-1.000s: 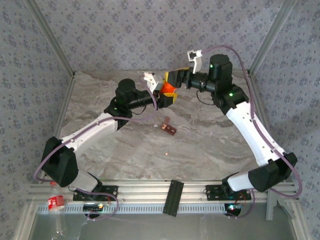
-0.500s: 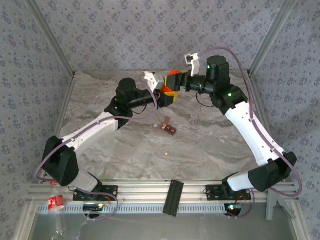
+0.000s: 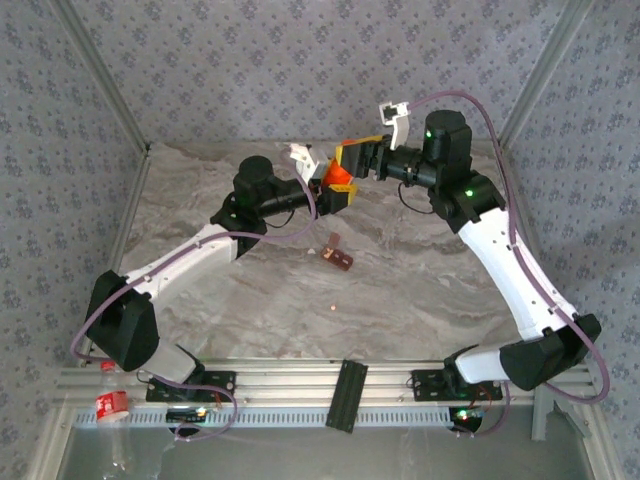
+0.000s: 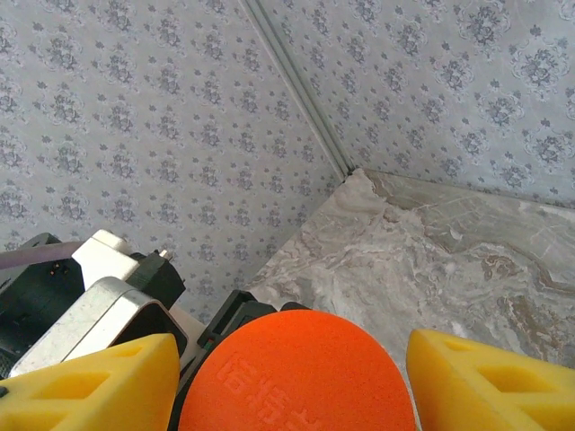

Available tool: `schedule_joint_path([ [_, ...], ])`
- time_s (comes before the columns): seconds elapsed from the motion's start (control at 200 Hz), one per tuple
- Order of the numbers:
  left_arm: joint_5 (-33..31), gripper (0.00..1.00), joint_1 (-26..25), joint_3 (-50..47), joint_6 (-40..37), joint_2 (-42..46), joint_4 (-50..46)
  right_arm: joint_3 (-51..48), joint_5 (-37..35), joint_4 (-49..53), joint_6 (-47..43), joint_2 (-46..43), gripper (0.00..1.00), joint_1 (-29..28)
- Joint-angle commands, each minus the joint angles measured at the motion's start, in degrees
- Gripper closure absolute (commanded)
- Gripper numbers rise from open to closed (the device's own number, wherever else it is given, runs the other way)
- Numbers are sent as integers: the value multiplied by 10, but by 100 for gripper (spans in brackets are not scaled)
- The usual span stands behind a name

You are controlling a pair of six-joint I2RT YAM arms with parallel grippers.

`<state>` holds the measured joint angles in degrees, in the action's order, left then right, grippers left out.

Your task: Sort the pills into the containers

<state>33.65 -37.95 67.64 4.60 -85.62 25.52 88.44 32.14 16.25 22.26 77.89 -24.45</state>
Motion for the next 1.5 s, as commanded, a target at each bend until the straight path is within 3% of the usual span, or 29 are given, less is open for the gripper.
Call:
schedule_joint_path([
  [0.0,6,100,-3,20,7,-2,25,21,5,-13,9,0,30,-1],
  [0.185,5,100,-4,21,5,-2,25,23,10,-12,6,3,46,-3],
  [0.43,5,100,-4,24,6,-5,25,23,17,-7,3,5,38,-6],
  [0.61,5,100,-5,26,6,-6,24,25,21,-7,2,7,39,-5],
  [1.059,2,100,-6,27,5,-7,22,33,64,-7,3,22,60,-12],
  [1.254,18,100,-5,32,9,-7,16,40,167,23,-70,40,66,3],
  [1.494,97,100,0,29,51,4,21,42,357,-44,-83,58,68,109],
])
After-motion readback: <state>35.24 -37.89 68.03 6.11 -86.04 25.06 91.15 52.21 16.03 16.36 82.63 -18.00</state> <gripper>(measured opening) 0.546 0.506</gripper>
